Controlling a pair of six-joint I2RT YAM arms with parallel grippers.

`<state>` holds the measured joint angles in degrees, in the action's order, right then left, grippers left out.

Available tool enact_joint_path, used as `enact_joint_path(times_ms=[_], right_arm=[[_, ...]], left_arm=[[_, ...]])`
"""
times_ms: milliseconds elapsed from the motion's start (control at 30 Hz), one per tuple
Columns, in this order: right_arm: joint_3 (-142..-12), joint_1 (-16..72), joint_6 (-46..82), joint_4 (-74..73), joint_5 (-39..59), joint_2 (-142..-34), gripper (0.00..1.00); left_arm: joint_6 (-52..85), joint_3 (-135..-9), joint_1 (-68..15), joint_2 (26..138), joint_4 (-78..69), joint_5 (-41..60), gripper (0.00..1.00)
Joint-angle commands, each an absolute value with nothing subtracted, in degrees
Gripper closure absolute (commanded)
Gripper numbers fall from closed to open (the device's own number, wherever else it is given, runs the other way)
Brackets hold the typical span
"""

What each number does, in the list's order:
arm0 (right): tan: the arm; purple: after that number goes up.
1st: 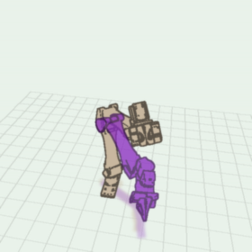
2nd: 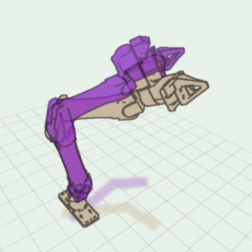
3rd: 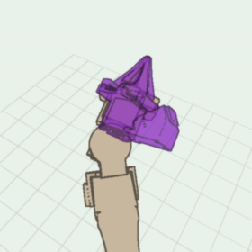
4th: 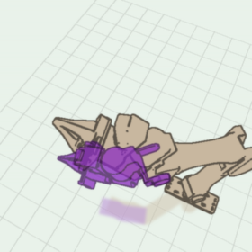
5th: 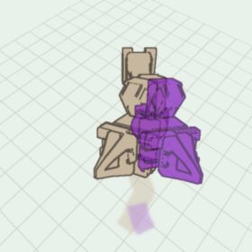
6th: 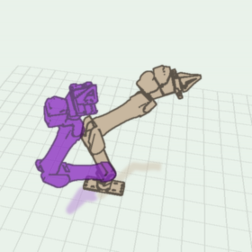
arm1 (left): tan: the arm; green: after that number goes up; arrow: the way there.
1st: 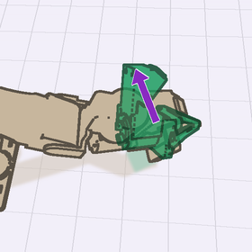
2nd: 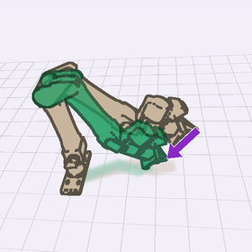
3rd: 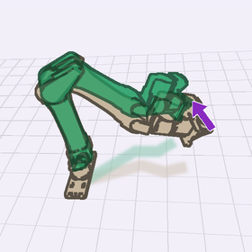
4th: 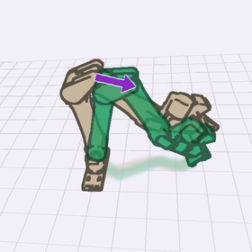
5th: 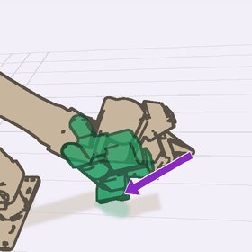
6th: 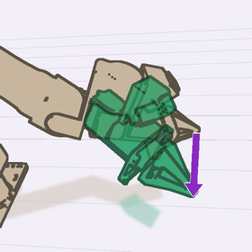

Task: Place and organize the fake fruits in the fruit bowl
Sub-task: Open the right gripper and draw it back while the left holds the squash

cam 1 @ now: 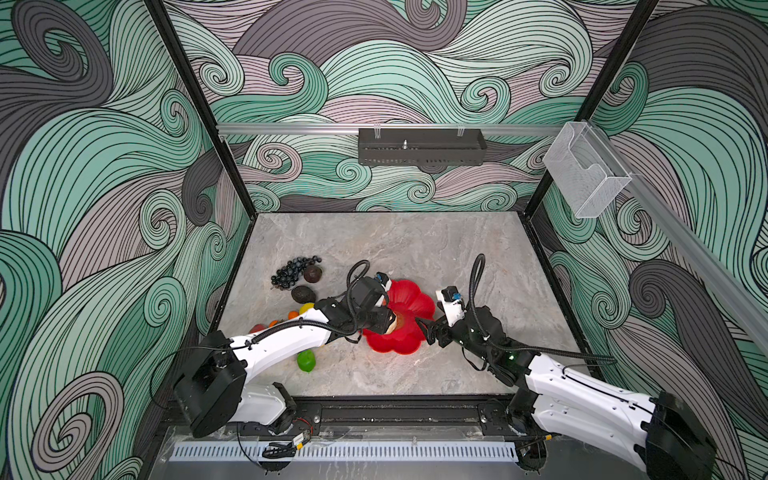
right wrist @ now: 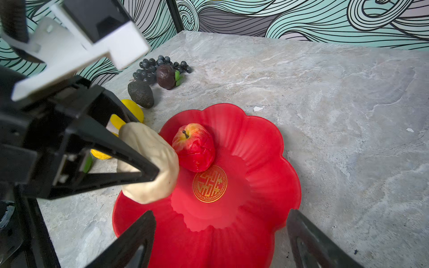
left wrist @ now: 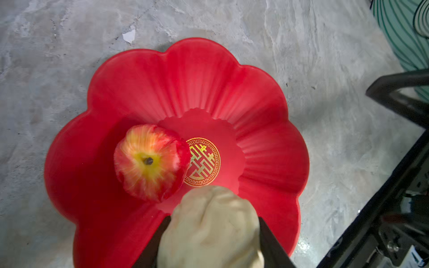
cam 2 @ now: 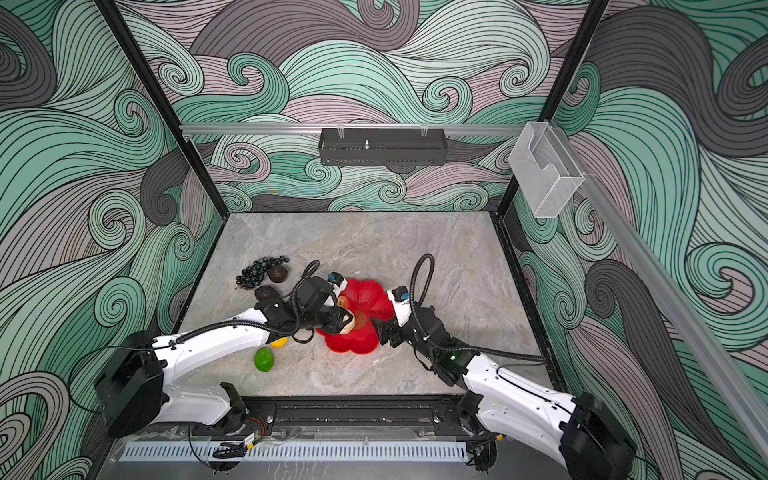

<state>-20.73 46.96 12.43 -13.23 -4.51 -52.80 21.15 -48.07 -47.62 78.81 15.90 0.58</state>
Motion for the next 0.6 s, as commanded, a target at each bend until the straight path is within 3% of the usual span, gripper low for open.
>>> enact_joint_path(times_ms=[0,367,567], right_arm=[[-20.4,46.7,13.0,-15.0,-5.7,-53.0,0.11],[-20.2,46.4,13.3,-16.1,-5.4,-54.4,0.11],[-20.3,46.3,13.3,-16.4,-5.2,-55.1,0.11]], left_arm=[[17.1,-50.7,-49.4,80.8,17.6,-2.2,0.61],[13.7,-50.4,-50.9,87.2,16.1,-4.8,0.57],[13.1,-49.8,-51.3,88.1,14.9,-6.1,0.50]])
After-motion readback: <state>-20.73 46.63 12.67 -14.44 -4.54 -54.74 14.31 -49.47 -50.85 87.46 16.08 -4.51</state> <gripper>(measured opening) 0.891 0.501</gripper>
